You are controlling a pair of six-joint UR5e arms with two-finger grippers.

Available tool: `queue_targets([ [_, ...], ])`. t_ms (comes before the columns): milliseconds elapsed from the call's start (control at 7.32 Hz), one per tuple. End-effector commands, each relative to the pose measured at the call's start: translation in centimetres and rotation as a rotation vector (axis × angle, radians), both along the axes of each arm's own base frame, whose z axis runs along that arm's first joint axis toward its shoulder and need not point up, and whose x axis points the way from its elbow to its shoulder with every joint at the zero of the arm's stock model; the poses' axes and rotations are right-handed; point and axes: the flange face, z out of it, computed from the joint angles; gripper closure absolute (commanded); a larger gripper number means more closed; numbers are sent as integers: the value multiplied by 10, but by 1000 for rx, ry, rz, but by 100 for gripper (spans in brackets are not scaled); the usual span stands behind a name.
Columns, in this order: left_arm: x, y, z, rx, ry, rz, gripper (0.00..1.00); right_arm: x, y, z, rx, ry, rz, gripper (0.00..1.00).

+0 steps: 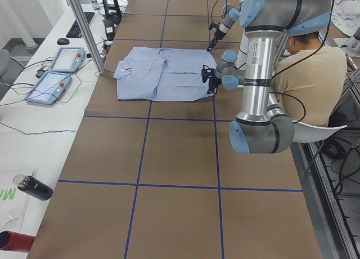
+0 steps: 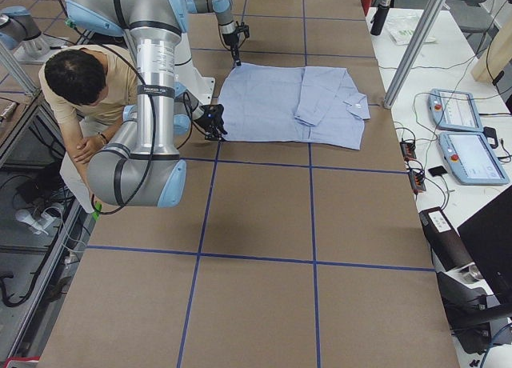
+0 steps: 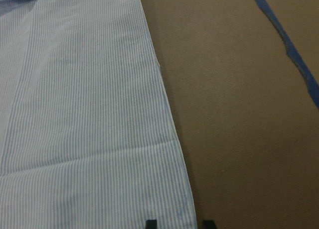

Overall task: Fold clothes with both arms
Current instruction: 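Lower both grippers onto the hem corners and grasp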

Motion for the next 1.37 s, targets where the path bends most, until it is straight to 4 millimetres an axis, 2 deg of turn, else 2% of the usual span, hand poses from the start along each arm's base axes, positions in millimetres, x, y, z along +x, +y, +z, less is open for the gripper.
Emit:
queue_targets([
  [0,0,0,1,0,-3,0,100,0,0,3,2,11,-1,58],
  [137,0,0,1,0,-3,0,100,-1,2,3,2,11,-4,58],
  [273,0,-1,1,0,-3,-2,100,-3,3,-1,1,3,-3,75],
  [410,0,-1,1,0,-3,-2,100,-5,4,-1,1,2,-4,98],
  [819,0,-1,-1,-1,1,0,100,-4,3,-7,-2,-13,-2,100],
  [956,-4,0,-12,0,25,2,100,3,0,-23,-5,-43,0,100],
  [1093,-22,0,-41,7,85,6,100,30,-5,-60,-17,-116,-2,100],
  [1229,-59,2,-75,14,149,18,100,69,-7,-98,-41,-156,-28,100],
])
